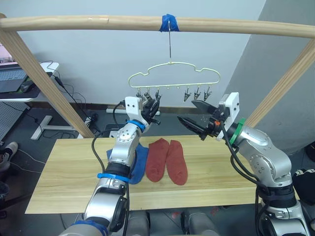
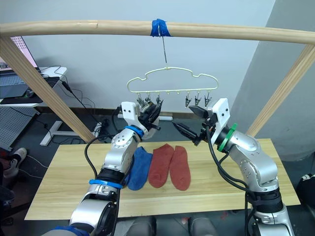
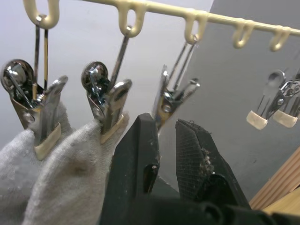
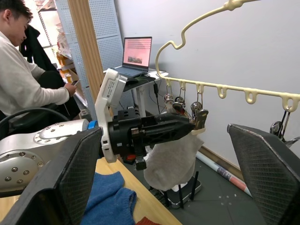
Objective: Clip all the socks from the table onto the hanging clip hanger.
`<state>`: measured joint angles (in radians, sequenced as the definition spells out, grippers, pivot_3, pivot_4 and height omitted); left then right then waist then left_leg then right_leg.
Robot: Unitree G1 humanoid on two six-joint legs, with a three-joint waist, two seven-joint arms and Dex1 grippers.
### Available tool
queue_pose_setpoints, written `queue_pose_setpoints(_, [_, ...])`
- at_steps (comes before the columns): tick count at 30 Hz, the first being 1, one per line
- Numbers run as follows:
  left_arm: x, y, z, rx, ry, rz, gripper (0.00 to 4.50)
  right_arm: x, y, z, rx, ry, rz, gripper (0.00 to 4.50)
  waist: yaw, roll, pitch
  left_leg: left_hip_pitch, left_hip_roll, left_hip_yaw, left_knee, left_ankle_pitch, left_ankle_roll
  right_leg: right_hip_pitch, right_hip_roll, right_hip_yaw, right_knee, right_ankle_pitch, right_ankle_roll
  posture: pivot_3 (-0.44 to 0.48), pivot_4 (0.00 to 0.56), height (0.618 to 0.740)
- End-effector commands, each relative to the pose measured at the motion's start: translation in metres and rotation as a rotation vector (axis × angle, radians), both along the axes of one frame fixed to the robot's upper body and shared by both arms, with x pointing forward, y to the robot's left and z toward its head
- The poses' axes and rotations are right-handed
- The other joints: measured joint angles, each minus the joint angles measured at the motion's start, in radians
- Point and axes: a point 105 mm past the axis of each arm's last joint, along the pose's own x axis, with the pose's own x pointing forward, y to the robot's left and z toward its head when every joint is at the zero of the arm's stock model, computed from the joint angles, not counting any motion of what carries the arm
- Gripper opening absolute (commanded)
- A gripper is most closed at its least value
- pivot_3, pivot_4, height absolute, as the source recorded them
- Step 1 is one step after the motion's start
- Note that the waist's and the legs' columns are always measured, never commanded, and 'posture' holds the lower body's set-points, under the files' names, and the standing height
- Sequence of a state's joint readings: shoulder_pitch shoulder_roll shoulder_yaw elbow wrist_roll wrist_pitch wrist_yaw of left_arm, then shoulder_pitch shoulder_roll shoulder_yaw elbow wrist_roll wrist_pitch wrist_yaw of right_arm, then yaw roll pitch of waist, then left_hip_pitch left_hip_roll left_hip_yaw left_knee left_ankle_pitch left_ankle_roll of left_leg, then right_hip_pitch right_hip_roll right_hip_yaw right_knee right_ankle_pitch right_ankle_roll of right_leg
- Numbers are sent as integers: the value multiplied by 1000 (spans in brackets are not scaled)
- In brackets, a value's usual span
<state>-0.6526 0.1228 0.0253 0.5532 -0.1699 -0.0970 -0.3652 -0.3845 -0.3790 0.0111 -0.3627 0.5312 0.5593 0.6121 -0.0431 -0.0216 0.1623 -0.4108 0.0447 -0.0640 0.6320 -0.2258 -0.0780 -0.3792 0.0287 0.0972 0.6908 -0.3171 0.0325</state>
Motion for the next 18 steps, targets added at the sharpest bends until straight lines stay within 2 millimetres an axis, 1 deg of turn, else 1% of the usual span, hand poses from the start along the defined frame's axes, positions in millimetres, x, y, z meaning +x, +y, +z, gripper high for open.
queue_pose_setpoints(1, [3, -5, 16, 2, -61, -6, 943, -6, 3, 18, 22, -69, 18, 4500, -2, 0, 0, 0, 0, 0, 0, 0, 0, 0, 0, 0, 0, 0, 0, -64, 142, 740])
queue_pose_setpoints(5, [5, -8, 19, -1, -74, -9, 943, -6, 4, 19, 24, -72, 19, 4500, -6, 0, 0, 0, 0, 0, 0, 0, 0, 0, 0, 0, 0, 0, 0, -71, 138, 740])
queue_pose_setpoints(8, [6, -8, 21, -5, -82, -4, 1479, -5, 4, 18, 24, -71, 15, 4500, -10, 0, 0, 0, 0, 0, 0, 0, 0, 0, 0, 0, 0, 0, 0, -71, 138, 740])
queue_pose_setpoints(14, [9, -8, 24, -4, -86, 0, 3224, -7, 6, 18, 27, -70, 22, 4500, -15, 0, 0, 0, 0, 0, 0, 0, 0, 0, 0, 0, 1, 0, 0, -70, 136, 740])
queue_pose_setpoints(18, [6, -8, 22, -6, -84, -6, 3224, -6, 6, 19, 25, -71, 23, 4500, -15, 0, 0, 0, 0, 0, 0, 0, 0, 0, 0, 0, 1, 0, 0, -68, 135, 740])
